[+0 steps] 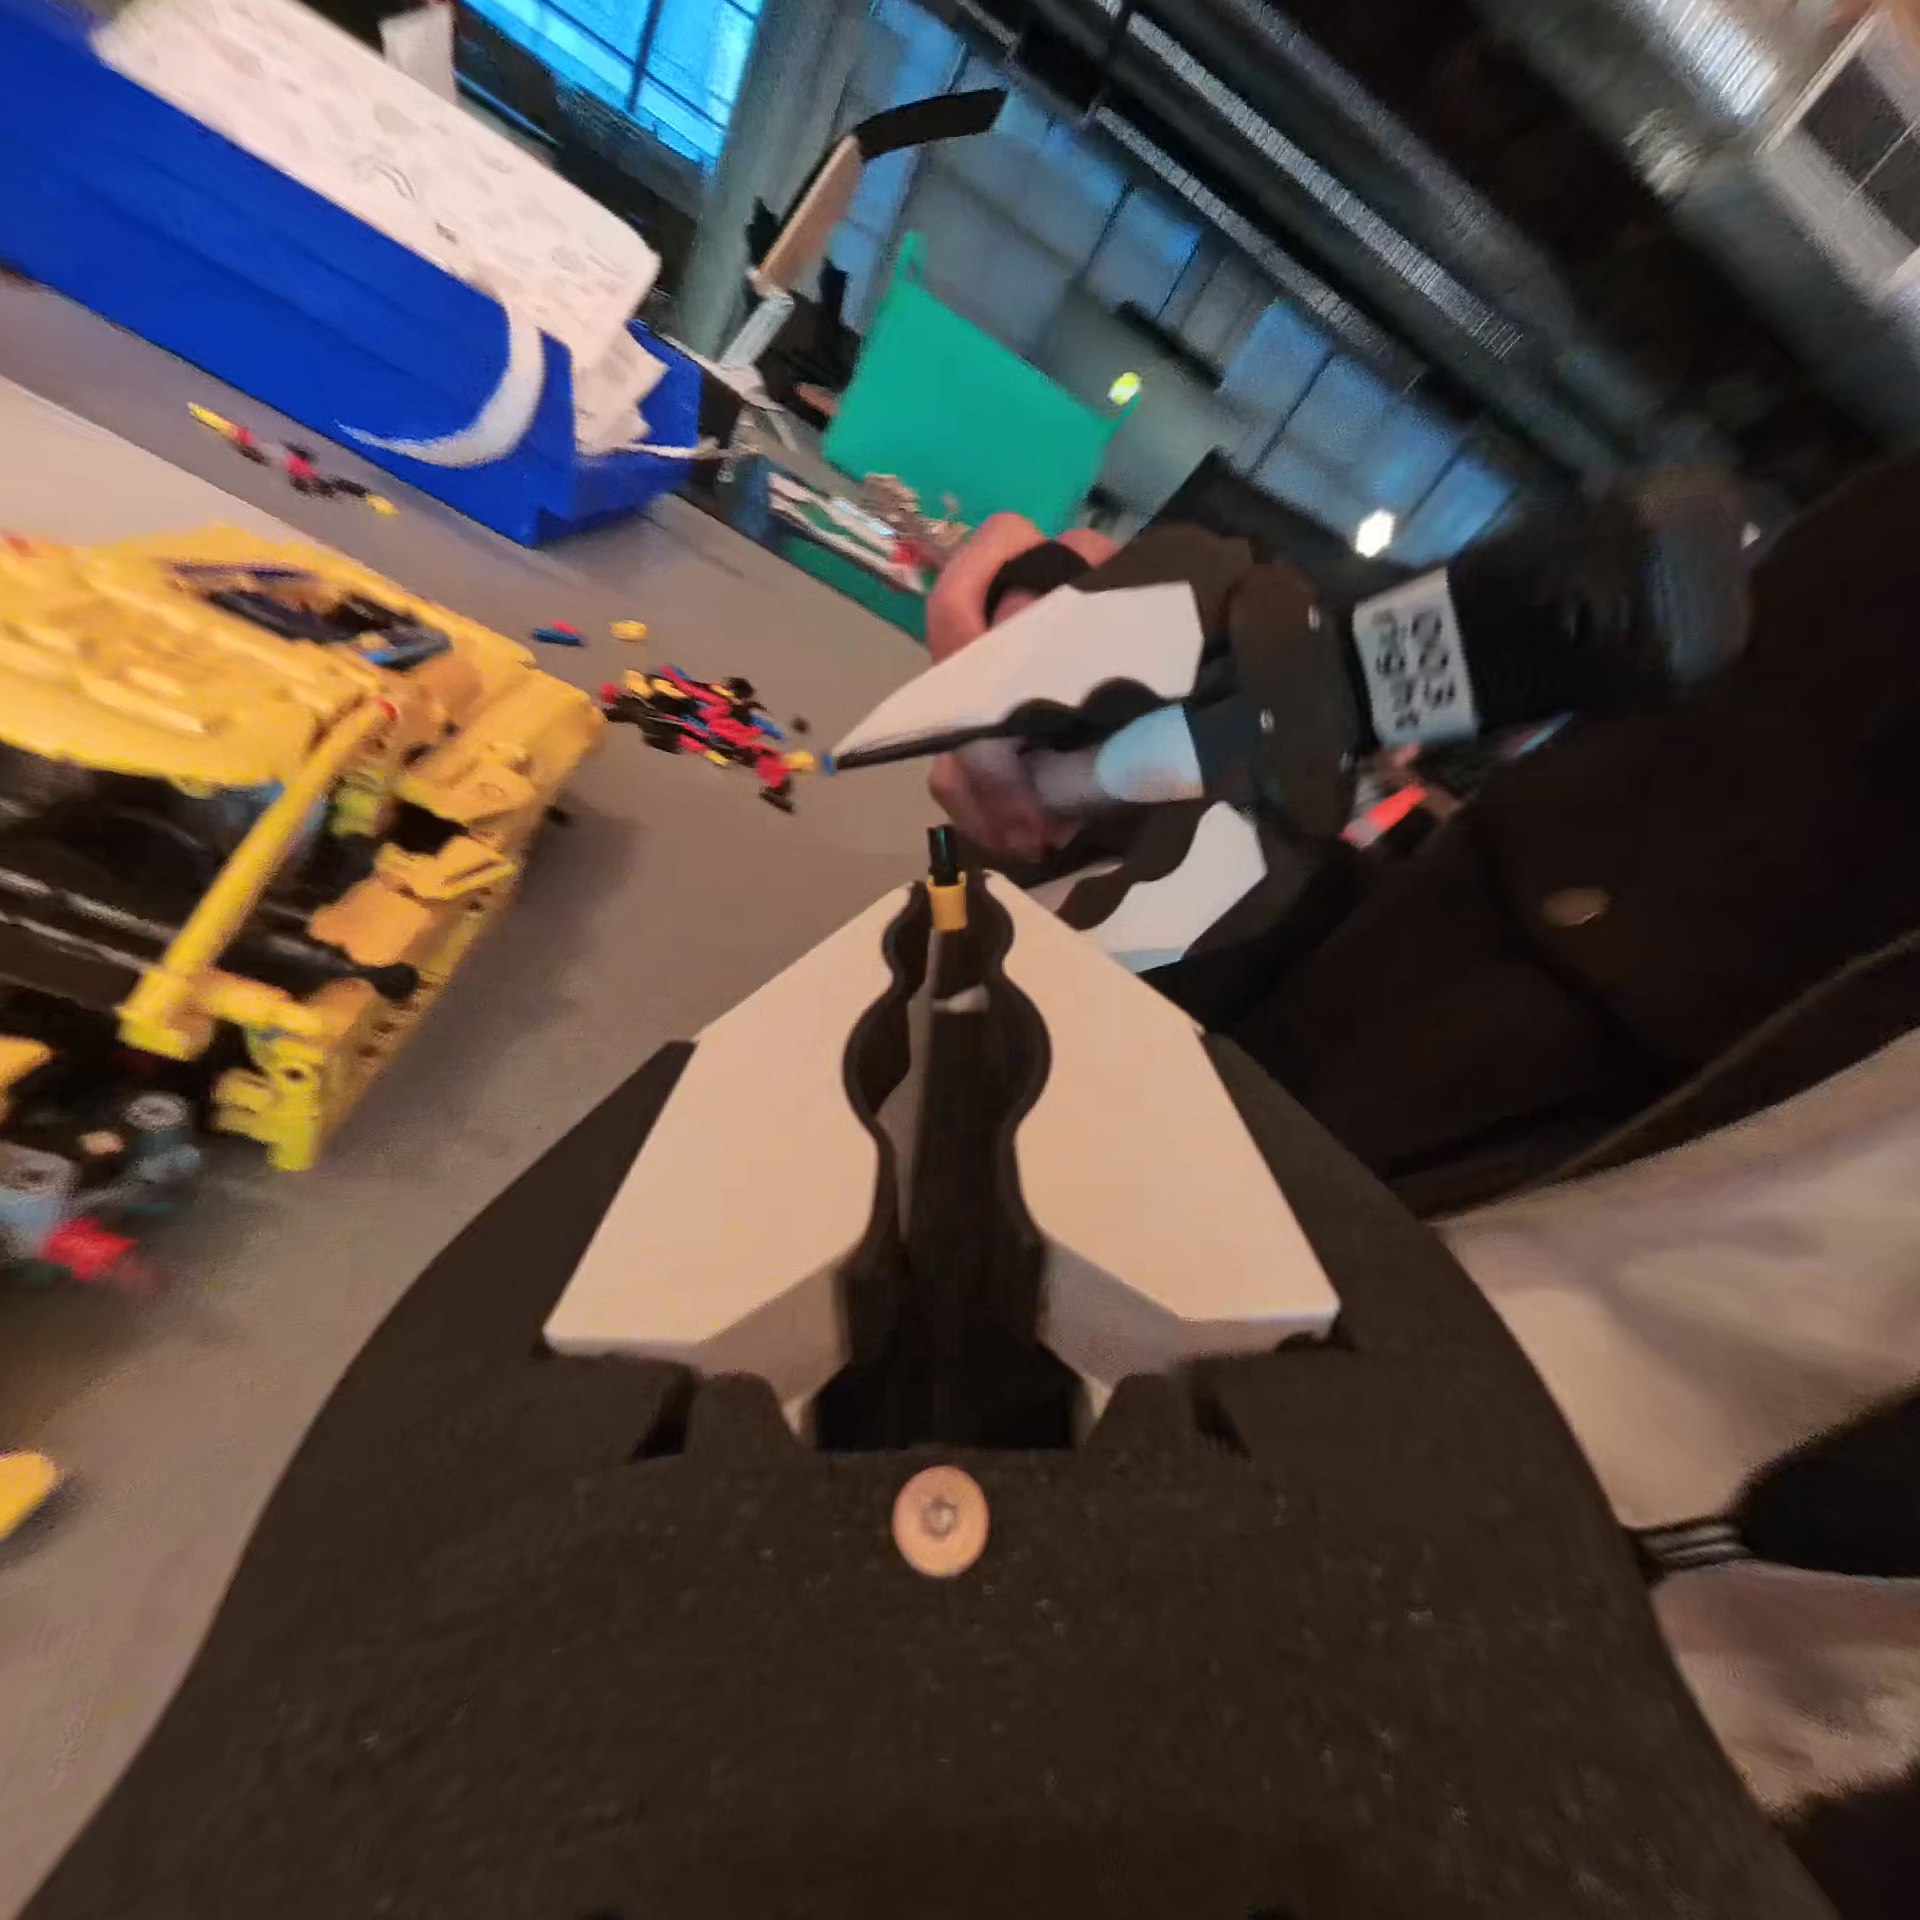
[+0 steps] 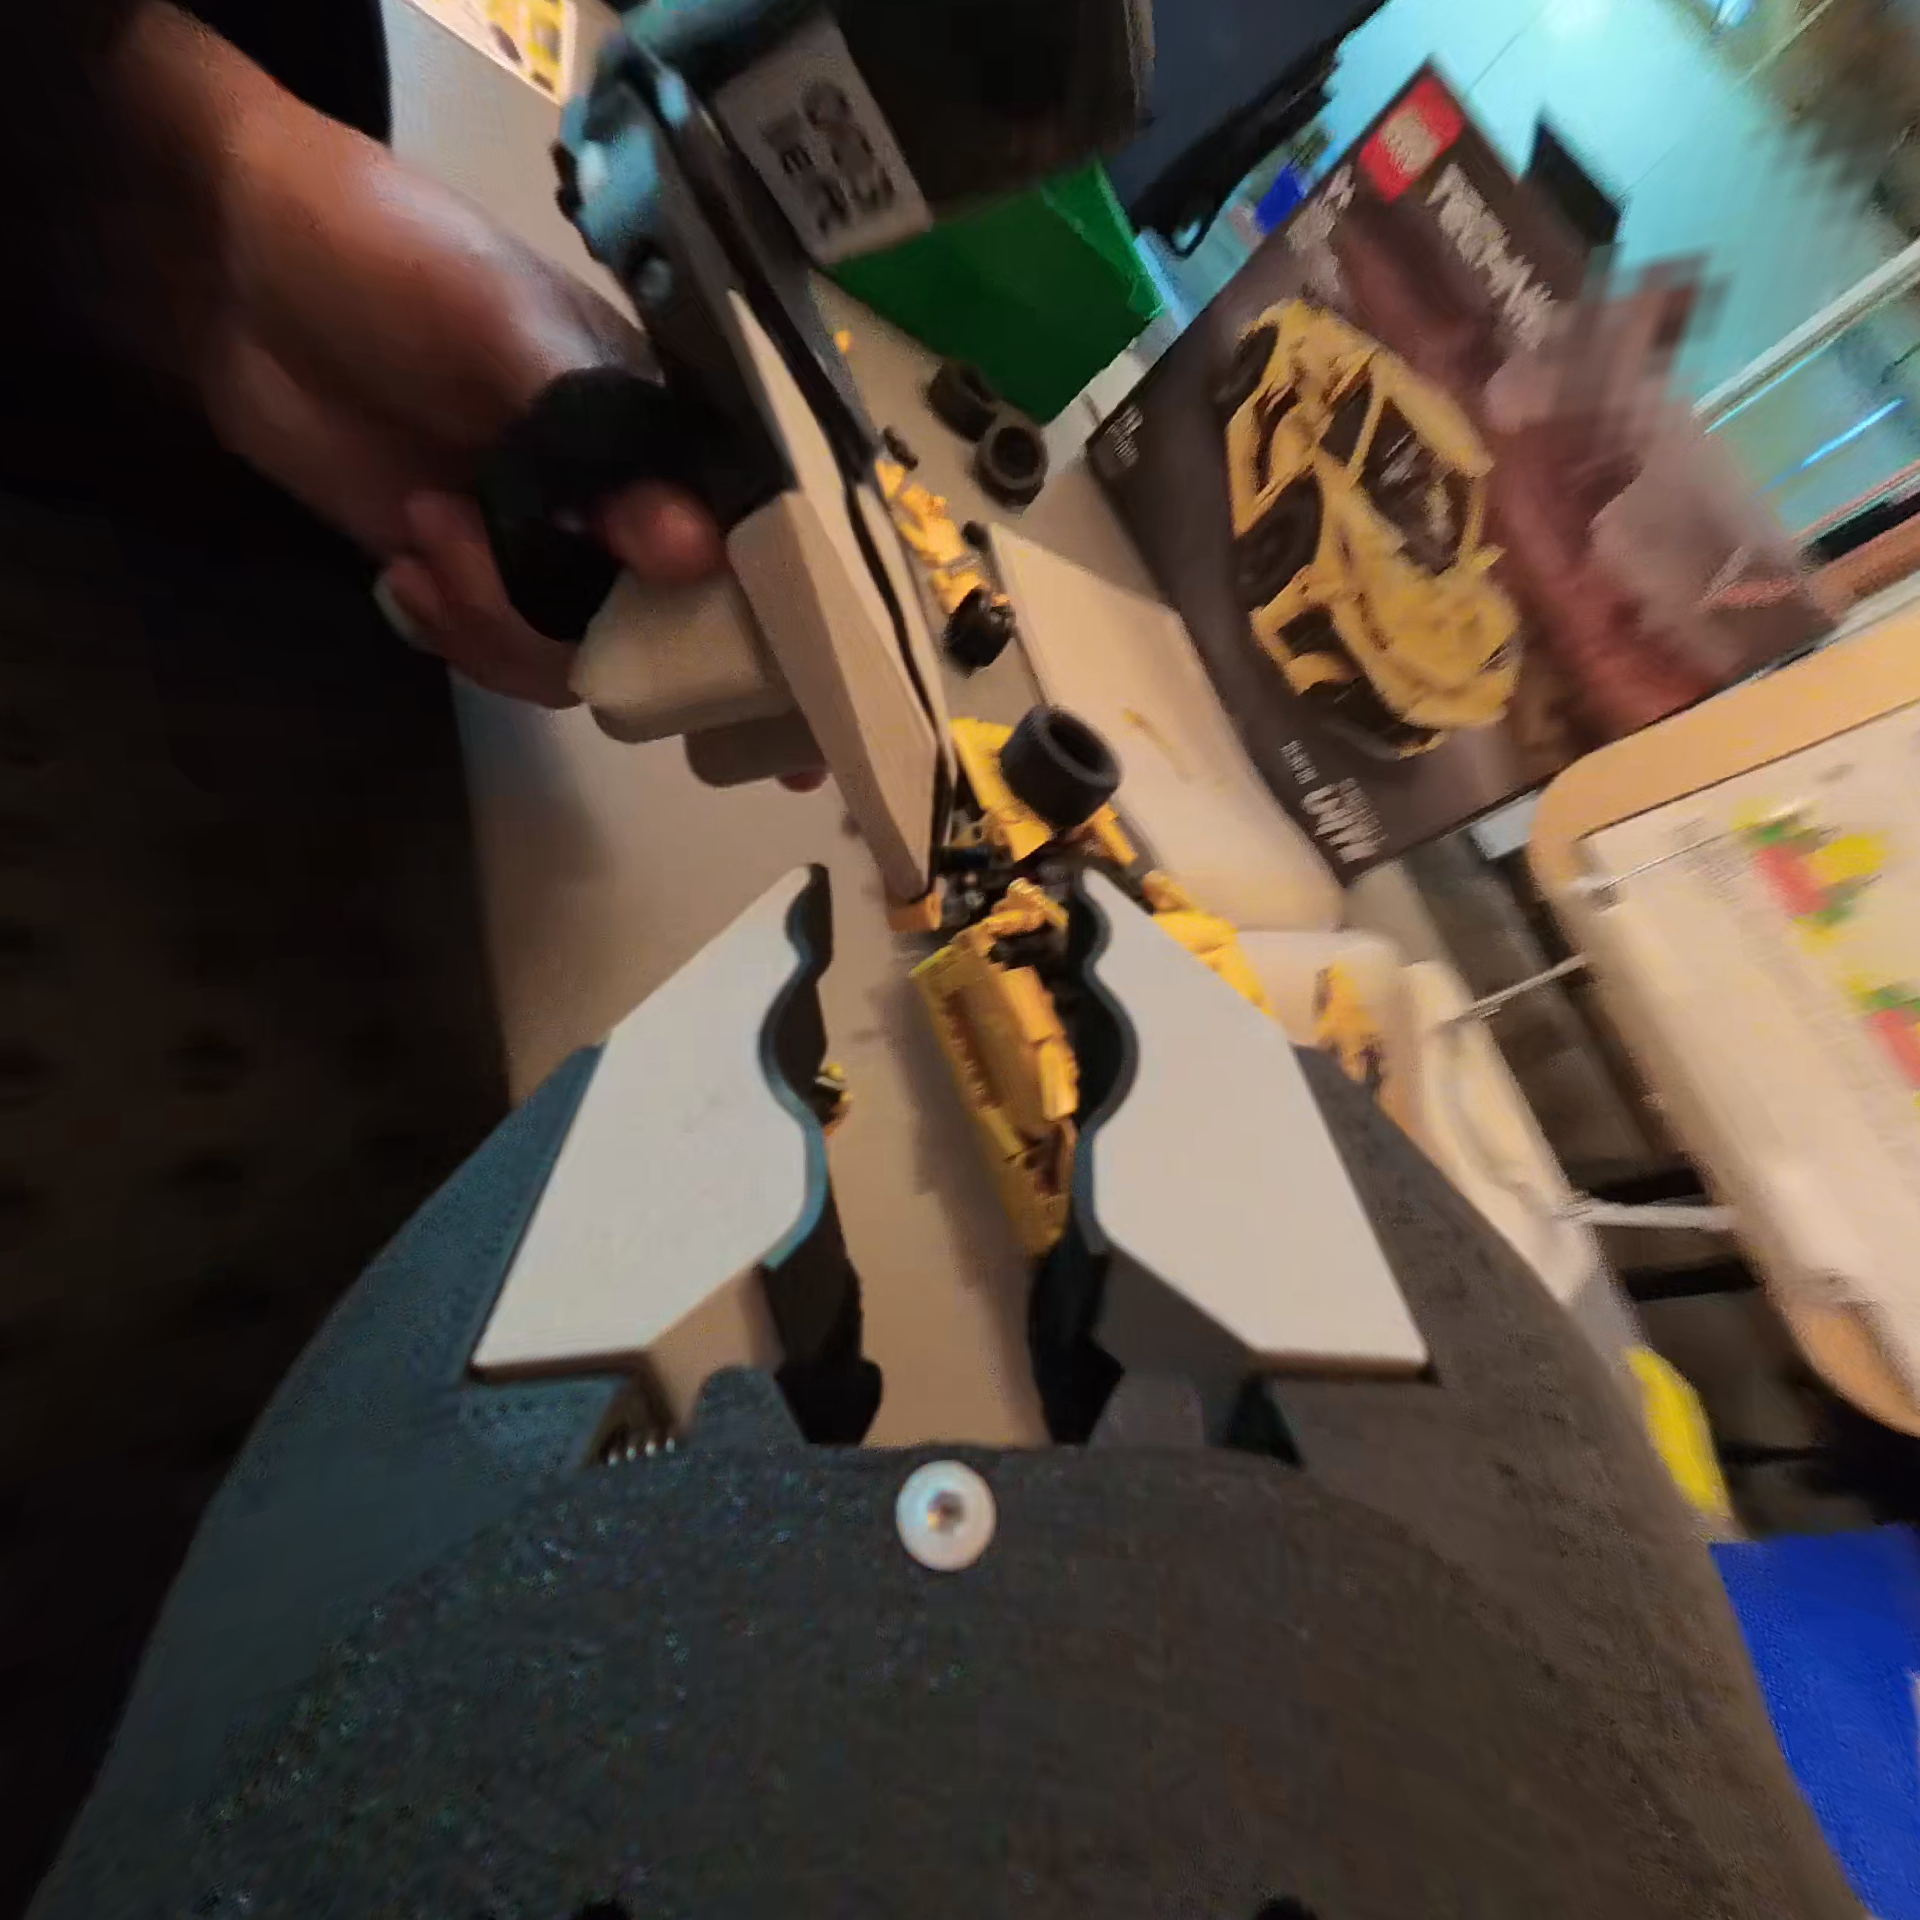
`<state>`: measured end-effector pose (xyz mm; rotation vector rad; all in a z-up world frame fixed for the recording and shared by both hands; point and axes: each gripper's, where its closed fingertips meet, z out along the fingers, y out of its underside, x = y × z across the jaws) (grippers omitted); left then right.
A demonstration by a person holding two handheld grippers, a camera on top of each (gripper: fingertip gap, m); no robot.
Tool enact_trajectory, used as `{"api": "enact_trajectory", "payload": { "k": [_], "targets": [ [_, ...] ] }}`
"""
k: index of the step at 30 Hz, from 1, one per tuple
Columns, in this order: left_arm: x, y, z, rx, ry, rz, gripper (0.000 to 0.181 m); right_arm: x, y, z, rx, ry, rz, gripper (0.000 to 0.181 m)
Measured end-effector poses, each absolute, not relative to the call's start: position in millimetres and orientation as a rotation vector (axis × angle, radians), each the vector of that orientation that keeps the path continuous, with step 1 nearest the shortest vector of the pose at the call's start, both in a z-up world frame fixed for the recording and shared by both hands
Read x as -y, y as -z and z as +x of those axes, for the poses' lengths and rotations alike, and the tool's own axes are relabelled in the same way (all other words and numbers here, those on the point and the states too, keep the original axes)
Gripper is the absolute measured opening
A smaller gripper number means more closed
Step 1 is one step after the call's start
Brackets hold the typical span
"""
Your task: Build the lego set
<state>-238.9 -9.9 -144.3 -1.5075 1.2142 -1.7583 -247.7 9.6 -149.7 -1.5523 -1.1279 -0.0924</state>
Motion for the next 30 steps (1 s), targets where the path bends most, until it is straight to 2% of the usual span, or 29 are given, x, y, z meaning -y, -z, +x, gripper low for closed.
{"api": "enact_trajectory", "payload": {
  "k": [3, 6, 9, 19, 25, 27, 30],
  "targets": [
    [5.3, 137.6, -243.3, -1.091, 2.002, -1.552, 0.006, -9.3, 140.6, -254.3, 1.191, 0.12, -1.492, 0.031],
    [4.3, 137.3, -245.0, -1.055, 2.069, -1.57, 0.006, -7.0, 144.6, -257.4, 1.237, 0.067, -1.519, 0.029],
    [10.7, 140.4, -243.4, -1.109, 2.056, -1.576, 0.006, -6.9, 144.7, -258.0, 1.248, 0.064, -1.519, 0.018],
    [9.7, 141.2, -244.3, -1.092, 2.099, -1.592, 0.006, -6.4, 147.9, -259.8, 1.222, -0.063, -1.617, 0.015],
    [5.8, 132.9, -248.1, -1.054, 2.11, -1.546, 0.006, -9.1, 136.7, -263.5, 1.101, -0.157, -1.588, 0.017],
    [-11.6, 131.1, -253.6, -1.005, 2.026, -1.563, 0.006, -14.2, 118.1, -262.9, 1.032, -0.201, -1.549, 0.032],
    [-66.5, 108.6, -275.3, -0.864, 1.8, -1.523, 0.006, -43.4, 95.7, -244.6, 0.887, -0.315, -1.608, 0.045]
  ]
}}
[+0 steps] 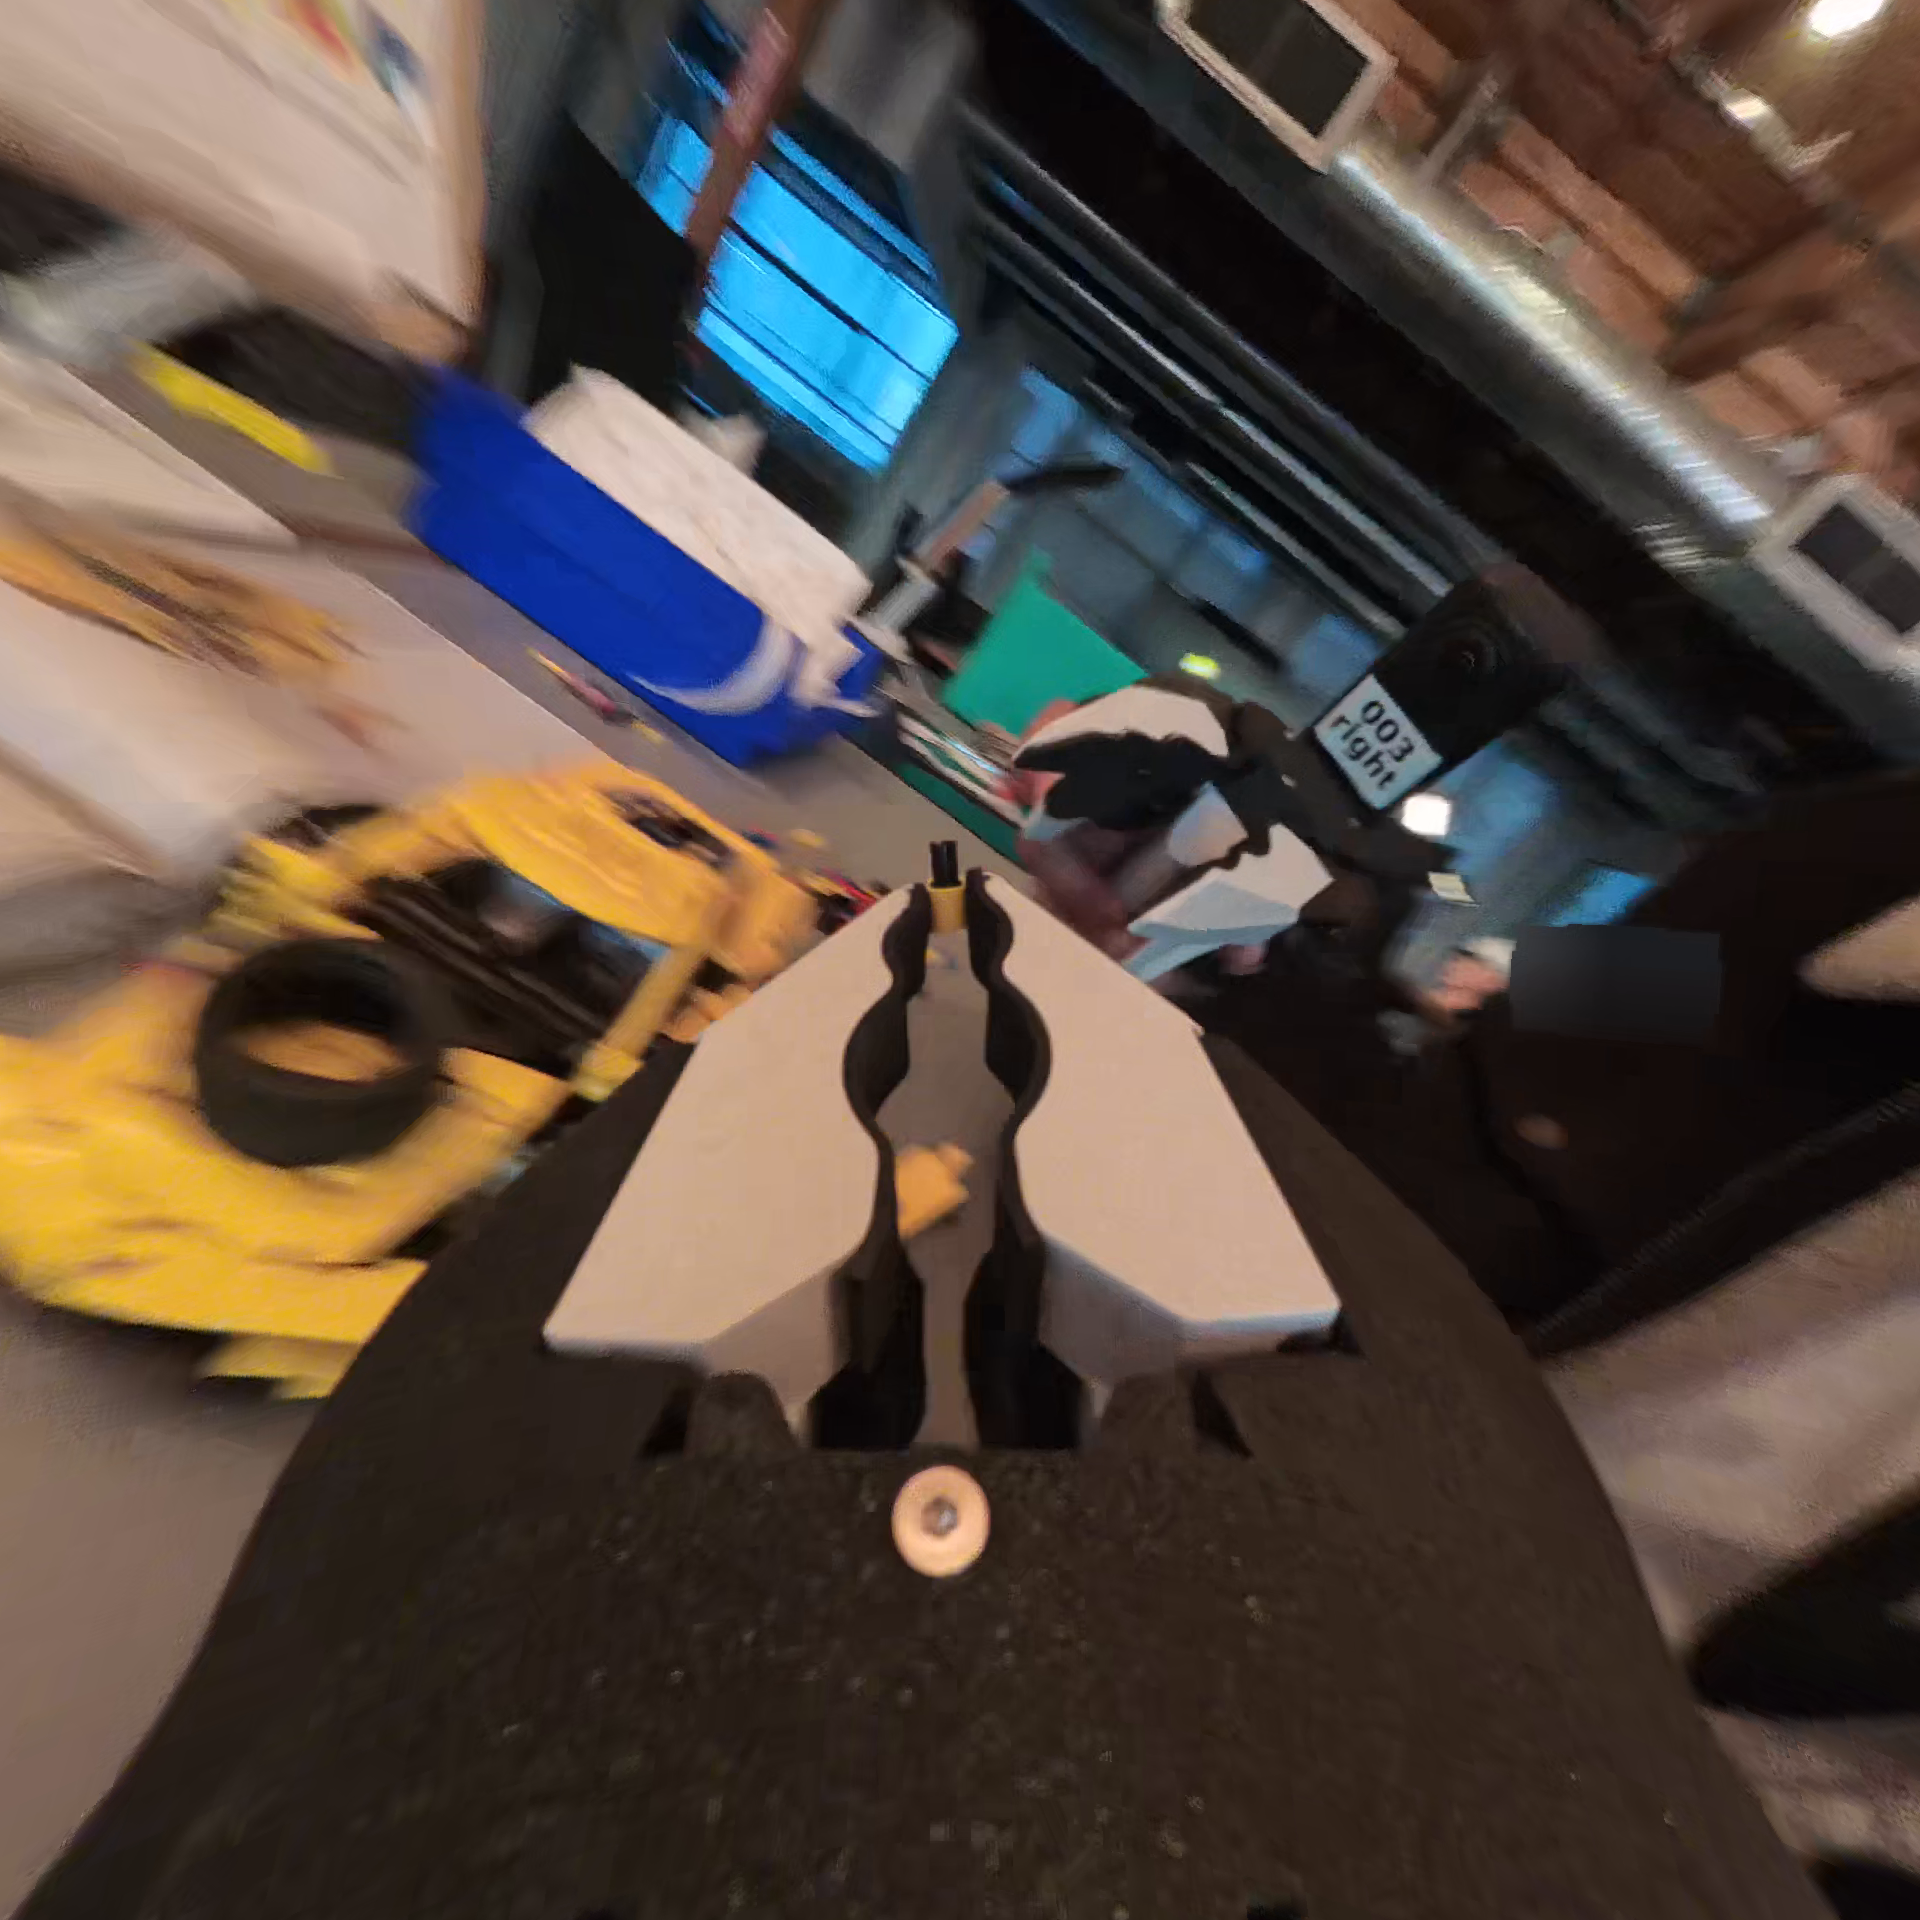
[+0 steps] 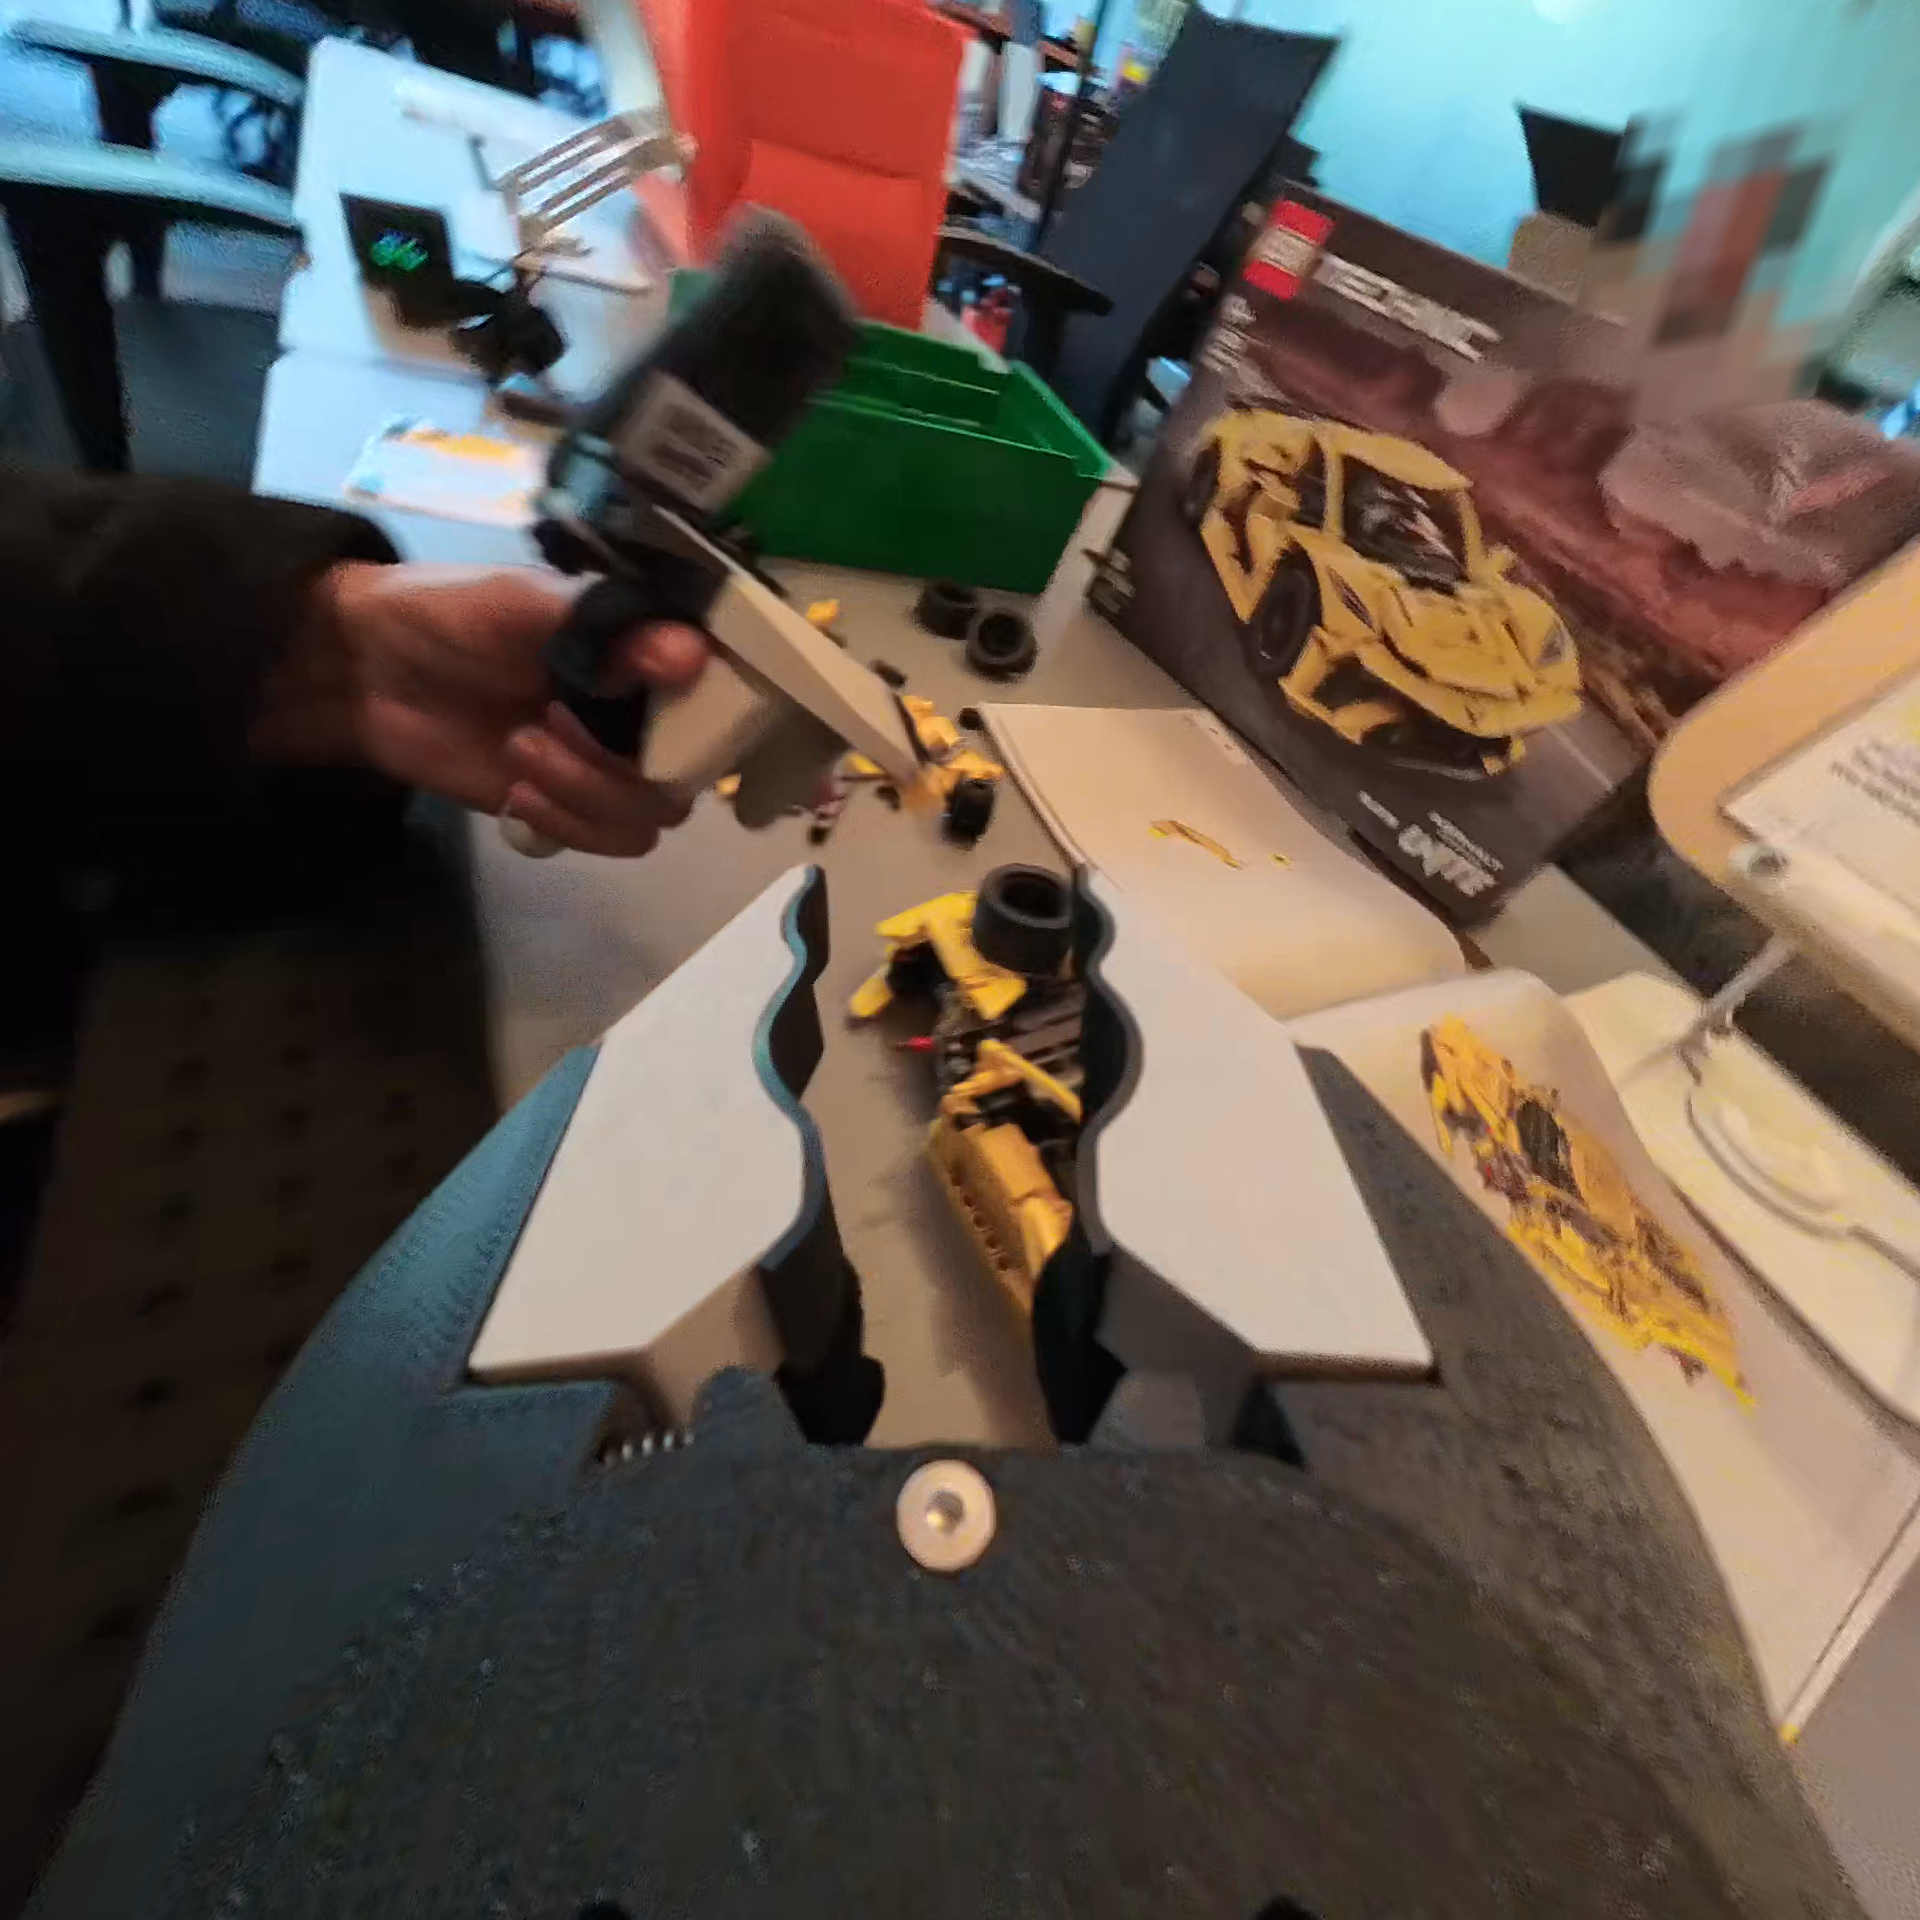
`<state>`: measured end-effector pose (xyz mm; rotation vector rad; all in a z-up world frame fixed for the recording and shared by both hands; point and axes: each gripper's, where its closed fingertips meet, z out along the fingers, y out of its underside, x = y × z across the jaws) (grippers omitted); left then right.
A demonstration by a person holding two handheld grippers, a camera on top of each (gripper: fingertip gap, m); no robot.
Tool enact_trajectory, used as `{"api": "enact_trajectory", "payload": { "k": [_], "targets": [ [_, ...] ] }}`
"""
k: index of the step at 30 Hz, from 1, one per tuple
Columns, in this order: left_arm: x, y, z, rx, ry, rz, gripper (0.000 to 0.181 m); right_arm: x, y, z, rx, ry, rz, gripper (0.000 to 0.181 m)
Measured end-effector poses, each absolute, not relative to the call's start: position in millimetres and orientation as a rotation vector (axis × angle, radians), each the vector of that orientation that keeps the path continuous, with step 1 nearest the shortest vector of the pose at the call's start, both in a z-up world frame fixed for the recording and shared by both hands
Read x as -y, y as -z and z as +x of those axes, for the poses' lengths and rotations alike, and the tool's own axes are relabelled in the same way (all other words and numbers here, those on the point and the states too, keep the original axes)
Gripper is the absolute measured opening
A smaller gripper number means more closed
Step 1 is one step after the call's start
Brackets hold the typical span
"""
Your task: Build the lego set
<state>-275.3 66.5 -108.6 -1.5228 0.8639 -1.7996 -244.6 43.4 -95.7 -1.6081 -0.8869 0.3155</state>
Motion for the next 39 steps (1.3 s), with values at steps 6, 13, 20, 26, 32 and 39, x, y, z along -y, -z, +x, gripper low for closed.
{"api": "enact_trajectory", "payload": {
  "k": [6, 13, 20, 26, 32, 39],
  "targets": [
    [-183.1, 102.9, -322.8, -0.623, 1.268, -1.601, 0.007, -129.7, 107.2, -176.0, 0.516, -0.419, -1.674, 0.044],
    [-189.8, 134.8, -313.8, -0.658, 1.241, -1.664, 0.007, -127.1, 118.5, -151.9, 0.404, -0.412, -1.627, 0.028],
    [-187.9, 133.6, -316.6, -0.589, 1.401, -1.661, 0.006, -129.9, 124.1, -153.6, 0.455, -0.338, -1.637, 0.025],
    [-181.3, 137.0, -313.8, -0.589, 1.482, -1.68, 0.007, -126.4, 125.7, -159.4, 0.481, -0.34, -1.639, 0.022],
    [-141.9, 124.4, -295.2, -0.742, 1.77, -1.592, 0.007, -106.8, 131.5, -197.8, 0.696, -0.43, -1.625, 0.025],
    [-77.4, 106.2, -288.4, -0.943, 2.265, -1.468, 0.006, -75.3, 136.0, -240.1, 0.948, -0.431, -1.525, 0.029]
  ]
}}
